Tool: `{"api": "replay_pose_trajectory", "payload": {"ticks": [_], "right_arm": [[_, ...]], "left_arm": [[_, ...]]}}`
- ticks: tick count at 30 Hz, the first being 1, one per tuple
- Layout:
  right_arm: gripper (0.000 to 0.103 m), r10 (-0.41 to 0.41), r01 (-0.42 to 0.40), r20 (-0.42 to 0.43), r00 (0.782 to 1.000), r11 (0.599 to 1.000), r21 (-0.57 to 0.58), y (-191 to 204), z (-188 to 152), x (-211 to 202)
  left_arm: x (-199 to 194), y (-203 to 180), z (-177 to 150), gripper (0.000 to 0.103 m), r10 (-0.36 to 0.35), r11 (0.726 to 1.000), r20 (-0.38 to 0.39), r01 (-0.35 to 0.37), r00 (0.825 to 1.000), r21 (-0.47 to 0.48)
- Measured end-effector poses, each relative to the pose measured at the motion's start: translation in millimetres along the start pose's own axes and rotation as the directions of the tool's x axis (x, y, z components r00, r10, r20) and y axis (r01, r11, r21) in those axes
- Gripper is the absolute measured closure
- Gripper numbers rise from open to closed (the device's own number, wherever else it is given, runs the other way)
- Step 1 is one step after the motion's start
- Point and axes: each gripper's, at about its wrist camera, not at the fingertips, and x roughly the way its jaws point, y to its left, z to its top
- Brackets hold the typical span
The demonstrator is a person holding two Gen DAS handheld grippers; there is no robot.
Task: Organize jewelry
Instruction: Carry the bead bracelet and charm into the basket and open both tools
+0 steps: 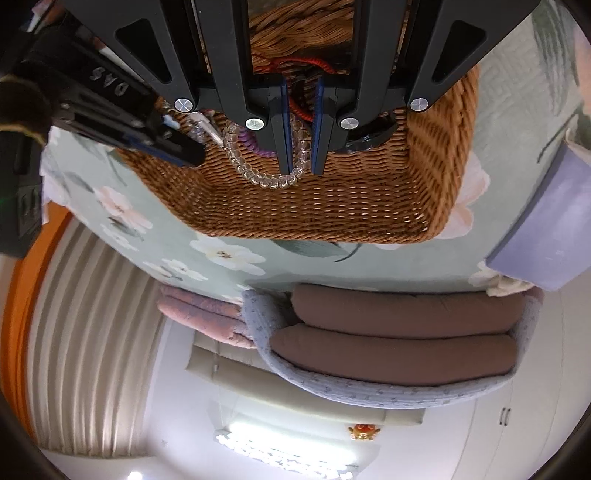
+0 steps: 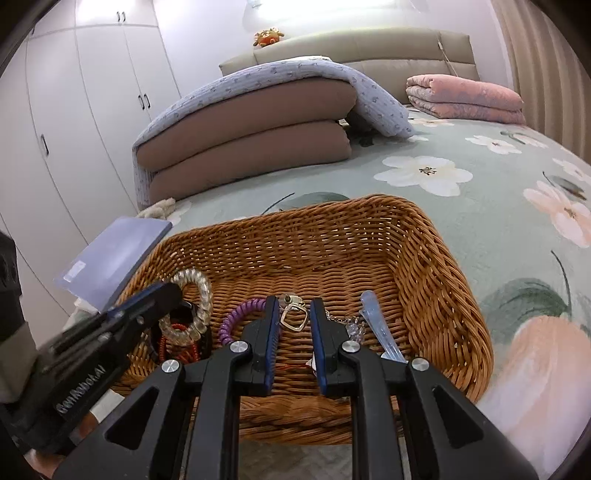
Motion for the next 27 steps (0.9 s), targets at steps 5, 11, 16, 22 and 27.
{"api": "replay_pose_trajectory", "payload": {"ticks": [5, 11, 16, 22, 27], "right_arm": [[0.084, 0.019, -0.019, 0.000, 1.000, 0.999, 0.026, -5.3, -1.5, -0.1], [0.078, 0.015, -0.015, 0.007, 1.000, 1.000, 0.018, -2.3, -2.1, -4.1], [0.077, 0.024, -0.025, 0.047, 0.999, 0.999, 0.023, -1.8, -2.5, -13.1], [0.077, 0.033, -0.035, 0.047, 0.998, 0.998, 0.043, -6.9, -3.4, -15.2], [0.077, 0.012, -0.017, 0.102, 0.995, 0.999, 0.044, -8.1, -6.1, -32.5]], "left_arm": [[-1.3, -1.0, -0.8, 0.093, 0.005, 1.000, 0.012, -0.005, 1.000, 0.014], [-8.5, 0.9, -0.7, 0.076, -0.007, 1.000, 0.034, 0.008, 0.999, -0.002], [-21.7, 4.6, 2.4, 0.058, -0.008, 1.000, 0.093, 0.010, 0.996, -0.016], [-26.5, 7.5, 3.2, 0.057, 0.009, 1.000, 0.114, -0.006, 0.993, -0.026], [-45.3, 14.8, 5.8, 0.057, -0.007, 0.998, 0.150, 0.017, 0.989, -0.063]]}}
